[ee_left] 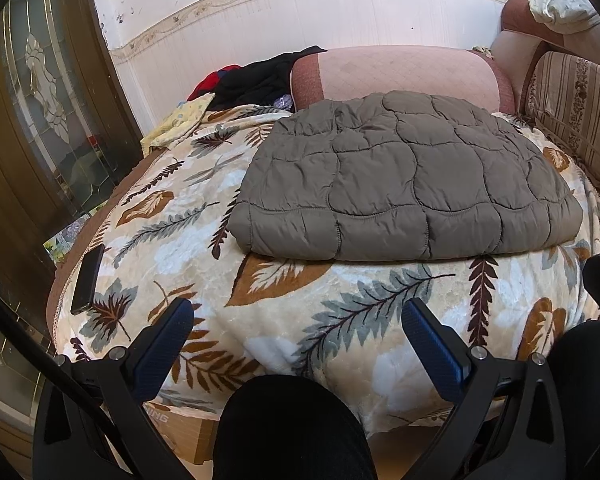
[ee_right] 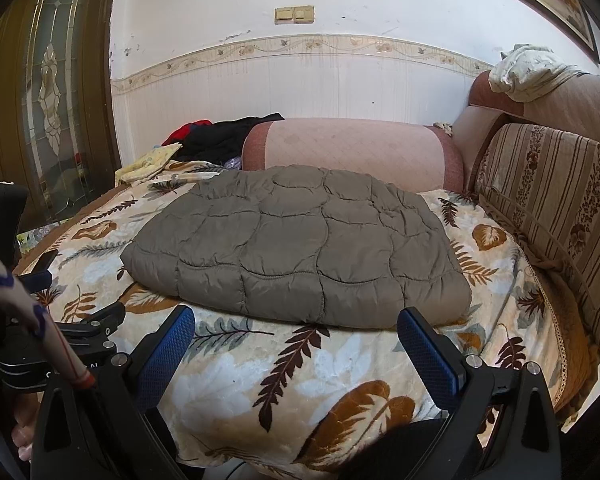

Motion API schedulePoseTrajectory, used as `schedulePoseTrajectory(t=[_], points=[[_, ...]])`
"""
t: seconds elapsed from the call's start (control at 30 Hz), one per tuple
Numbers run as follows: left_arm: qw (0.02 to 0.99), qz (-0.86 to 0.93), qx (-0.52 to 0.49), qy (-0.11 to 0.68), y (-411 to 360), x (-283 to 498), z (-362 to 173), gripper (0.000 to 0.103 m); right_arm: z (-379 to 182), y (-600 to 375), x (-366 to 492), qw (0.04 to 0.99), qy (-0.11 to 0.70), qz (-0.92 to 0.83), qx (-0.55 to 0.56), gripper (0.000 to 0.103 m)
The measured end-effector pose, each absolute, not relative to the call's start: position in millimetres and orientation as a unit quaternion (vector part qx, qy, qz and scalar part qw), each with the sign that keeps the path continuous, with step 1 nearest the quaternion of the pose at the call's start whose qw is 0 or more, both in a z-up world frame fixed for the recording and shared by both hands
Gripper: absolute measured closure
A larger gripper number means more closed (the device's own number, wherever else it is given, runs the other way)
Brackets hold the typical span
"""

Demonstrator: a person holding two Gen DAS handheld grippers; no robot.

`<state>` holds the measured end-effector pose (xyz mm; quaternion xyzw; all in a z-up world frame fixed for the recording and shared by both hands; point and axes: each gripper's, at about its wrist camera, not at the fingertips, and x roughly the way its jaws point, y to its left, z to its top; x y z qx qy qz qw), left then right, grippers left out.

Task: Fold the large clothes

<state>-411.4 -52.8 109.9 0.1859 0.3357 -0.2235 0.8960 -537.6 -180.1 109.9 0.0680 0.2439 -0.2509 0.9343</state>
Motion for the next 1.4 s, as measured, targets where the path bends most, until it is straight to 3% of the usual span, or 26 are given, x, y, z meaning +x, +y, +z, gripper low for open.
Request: schedulePoseTrajectory(t=[1.4], points=[[0.908, -0.218, 0.173, 0.315, -44.6, -420.2, 125.1, 0.0, 120.0, -164.3, -544.8, 0.936, 0.234, -0.256, 0.055, 0.0]])
